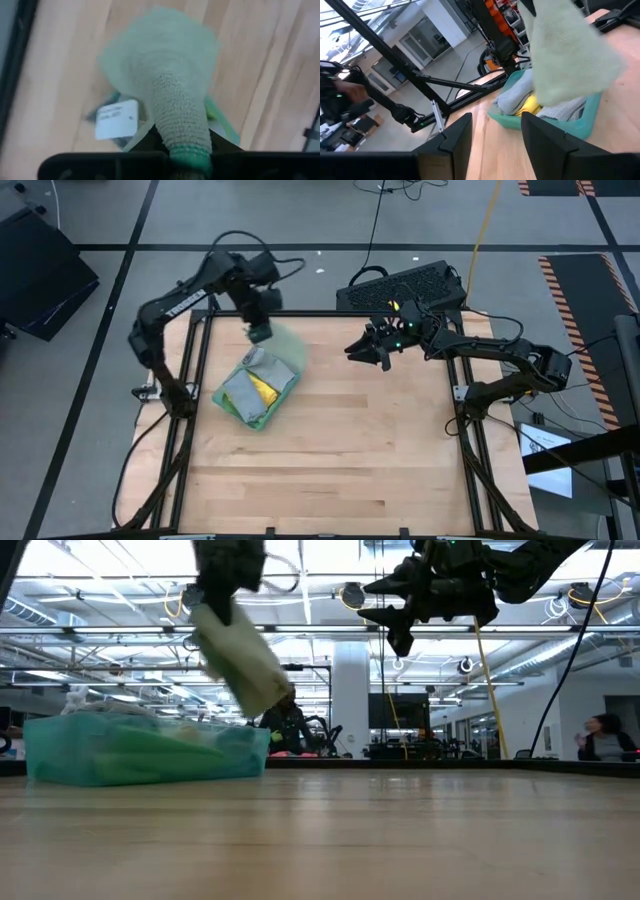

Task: Fold microfiber towels
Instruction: Put the light green microfiber cloth into the green bin

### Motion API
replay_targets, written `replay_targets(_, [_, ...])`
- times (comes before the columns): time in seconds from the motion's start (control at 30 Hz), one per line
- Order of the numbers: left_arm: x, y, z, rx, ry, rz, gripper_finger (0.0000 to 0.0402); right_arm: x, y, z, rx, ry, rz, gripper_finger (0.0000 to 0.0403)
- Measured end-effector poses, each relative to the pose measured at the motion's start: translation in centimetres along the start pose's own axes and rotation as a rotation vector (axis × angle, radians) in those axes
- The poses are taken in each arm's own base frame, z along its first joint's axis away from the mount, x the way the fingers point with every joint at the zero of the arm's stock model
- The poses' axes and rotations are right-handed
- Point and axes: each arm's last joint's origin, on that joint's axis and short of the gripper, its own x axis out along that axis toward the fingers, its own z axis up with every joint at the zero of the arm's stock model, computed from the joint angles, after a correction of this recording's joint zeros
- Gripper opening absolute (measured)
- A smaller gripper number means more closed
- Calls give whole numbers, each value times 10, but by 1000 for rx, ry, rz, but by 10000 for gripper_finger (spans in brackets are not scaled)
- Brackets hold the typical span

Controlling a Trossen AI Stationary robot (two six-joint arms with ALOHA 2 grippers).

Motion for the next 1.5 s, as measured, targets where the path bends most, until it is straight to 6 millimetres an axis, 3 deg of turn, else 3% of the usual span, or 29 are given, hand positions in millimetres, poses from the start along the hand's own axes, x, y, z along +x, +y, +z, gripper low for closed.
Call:
replay_targets(0.17, [-2, 3, -45, -72, 9, -94, 18, 0, 0, 0, 13, 0, 0, 160])
replay_targets(0.3, [8, -4, -64, -1, 53, -86, 18, 0, 0, 0, -3, 1, -1, 160])
replay_targets(0.83, [84, 8, -66, 161, 14, -150, 18, -1, -3, -2, 25, 20, -20, 160])
replay_targets(0.97, [109, 15, -80, 138, 104, -73, 26, -1, -3, -2, 22, 19, -20, 160])
replay_targets(1.2, [135, 24, -86, 93, 78, 31, 29, -1, -3, -2, 18, 17, -23, 160])
replay_targets(1.3, [128, 20, -84, 70, 77, -21, 22, -1, -3, -2, 21, 18, -23, 160])
replay_targets(1.5, [63, -13, -70, 76, -11, -141, 18, -1, -3, -2, 32, 18, -23, 160])
